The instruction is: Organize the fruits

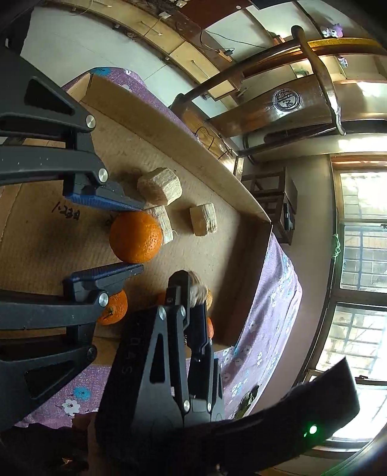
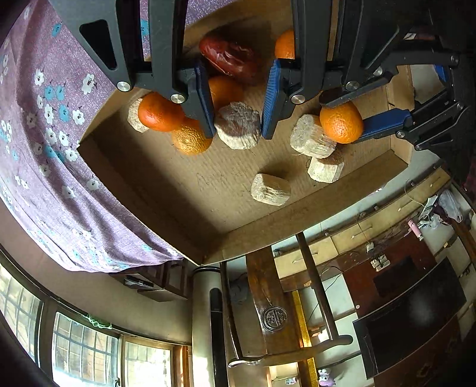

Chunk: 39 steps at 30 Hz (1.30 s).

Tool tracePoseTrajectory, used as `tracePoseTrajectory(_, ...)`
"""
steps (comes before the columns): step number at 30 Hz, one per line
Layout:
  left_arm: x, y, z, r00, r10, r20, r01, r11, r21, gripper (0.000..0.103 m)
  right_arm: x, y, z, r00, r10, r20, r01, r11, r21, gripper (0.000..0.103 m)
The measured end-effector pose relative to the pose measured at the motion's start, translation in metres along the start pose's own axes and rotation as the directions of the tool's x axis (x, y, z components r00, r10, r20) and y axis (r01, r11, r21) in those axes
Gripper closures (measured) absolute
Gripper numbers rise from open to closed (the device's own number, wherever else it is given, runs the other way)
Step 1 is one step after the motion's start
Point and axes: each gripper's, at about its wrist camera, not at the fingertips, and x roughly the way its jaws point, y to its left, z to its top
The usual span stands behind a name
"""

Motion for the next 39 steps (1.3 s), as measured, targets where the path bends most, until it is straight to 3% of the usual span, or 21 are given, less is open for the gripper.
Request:
tracePoseTrajectory(9, 0.0, -0.003, 0.0, 1.0, 0.019, 0.008, -0.019, 1.0, -0.005, 0.069, -0.004, -0.001, -0.002, 1.0, 0.009, 0.005, -0.009, 1.0, 0.01, 0.068)
tracePoseTrajectory(13, -0.002, -0.008, 0.0, 0.999, 0.036, 0.019, -0.036, 0.999, -0.007, 0.049, -0.015, -0.006, -0.009, 1.0, 0.005, 0.022, -0.006, 0.999, 0.044, 0.067)
tracePoseTrajectory(17, -0.007, -0.015, -0.001, 0.998, 0.057, 0.042, -0.057, 0.998, 0.001, 0.034, -0.034, -0.012, -0.022, 0.998, -0.011, 0.06, 0.006, 0.997, 0.08, 0.055)
tracePoseTrajectory(21, -0.011, -0.019, 0.0, 0.995, 0.075, 0.064, -0.075, 0.997, 0.003, 0.03, -0.06, -0.022, -0.037, 0.993, -0.045, 0.112, 0.03, 0.991, 0.13, 0.039)
tracePoseTrajectory(25, -0.015, -0.025, 0.002, 0.992, 0.092, 0.086, -0.092, 0.996, -0.001, 0.023, -0.084, -0.031, -0.054, 0.987, -0.081, 0.139, 0.057, 0.983, 0.172, 0.03)
tracePoseTrajectory(30, -0.023, -0.035, 0.005, 0.989, 0.097, 0.115, -0.098, 0.995, -0.003, 0.015, -0.105, -0.041, -0.076, 0.982, -0.105, 0.158, 0.067, 0.972, 0.227, 0.026)
tracePoseTrajectory(39, -0.035, -0.058, 0.006, 0.983, 0.104, 0.153, -0.111, 0.993, 0.036, 0.014, -0.119, -0.046, -0.097, 0.98, -0.108, 0.168, 0.061, 0.964, 0.259, 0.023)
